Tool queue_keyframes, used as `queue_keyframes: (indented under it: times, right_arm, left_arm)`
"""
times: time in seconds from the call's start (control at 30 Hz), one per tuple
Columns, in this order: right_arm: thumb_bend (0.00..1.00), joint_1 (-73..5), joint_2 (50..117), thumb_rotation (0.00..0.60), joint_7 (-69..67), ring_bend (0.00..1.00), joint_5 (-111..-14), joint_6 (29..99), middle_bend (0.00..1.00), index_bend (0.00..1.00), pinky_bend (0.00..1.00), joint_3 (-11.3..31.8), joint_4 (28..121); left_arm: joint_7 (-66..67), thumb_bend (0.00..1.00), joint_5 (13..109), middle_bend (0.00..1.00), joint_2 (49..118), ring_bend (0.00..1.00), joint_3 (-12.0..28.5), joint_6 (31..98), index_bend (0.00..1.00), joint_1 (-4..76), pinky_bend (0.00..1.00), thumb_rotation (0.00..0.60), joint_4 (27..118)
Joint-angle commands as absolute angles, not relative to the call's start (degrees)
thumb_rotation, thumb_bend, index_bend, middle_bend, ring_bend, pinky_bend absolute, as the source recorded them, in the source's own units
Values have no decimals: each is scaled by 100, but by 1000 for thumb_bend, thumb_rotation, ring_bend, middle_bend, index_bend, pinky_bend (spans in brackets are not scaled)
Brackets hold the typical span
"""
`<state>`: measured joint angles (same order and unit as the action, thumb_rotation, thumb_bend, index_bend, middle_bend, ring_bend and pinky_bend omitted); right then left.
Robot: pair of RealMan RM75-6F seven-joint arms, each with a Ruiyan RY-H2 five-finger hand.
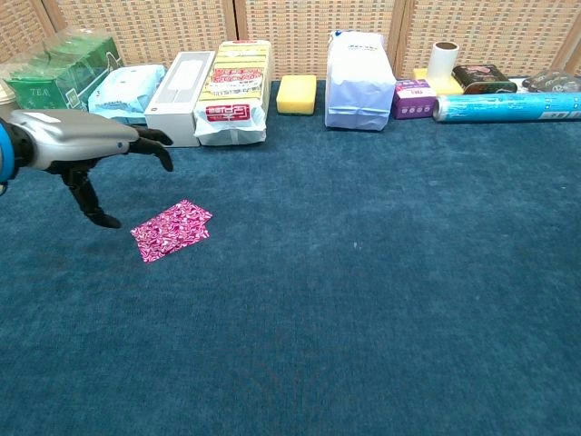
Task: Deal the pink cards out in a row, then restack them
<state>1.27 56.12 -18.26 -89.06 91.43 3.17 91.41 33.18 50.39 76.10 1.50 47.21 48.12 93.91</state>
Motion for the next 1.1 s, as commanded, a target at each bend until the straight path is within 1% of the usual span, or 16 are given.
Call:
queue_keyframes:
  times: [0.03,0.17,0.27,0.47,0.77,1.1]
  right_arm:
    - [0,131,5616,600,-1810,0,-8912,9154,0,94,0,314,9145]
    - [0,135,5618,600,-1779,0,-8916,9157,0,94,0,309,9163]
    - [0,129,5622,600,-1764,0,-8928,9146,0,94,0,302,9168]
    - [0,121,5618,600,-1768,0,-8899,9131,0,94,0,316,9167]
    - [0,140,5593,600,-1896,0,-8882,9165,0,94,0,328,9123]
    - [0,152,5575,600,-1986,0,-8882,9190,0,94,0,336,9093]
  left_arm:
    - [3354,156,4031,0,7188,0,122,4466,156,4986,146,600,9769]
    - [3536,142,3112,0,7156,0,5,4397,156,5266,145,600,9856]
    - [3474,126,2503,0,7149,0,31,4267,156,5493,142,600,9923]
    - [3537,116,1528,0,7216,0,-30,4196,145,5990,143,600,9950]
    - [3861,115,610,0,7724,0,-228,4511,144,6594,145,600,9745]
    - [3962,113,120,0,7867,0,-218,4725,145,6885,147,600,9679]
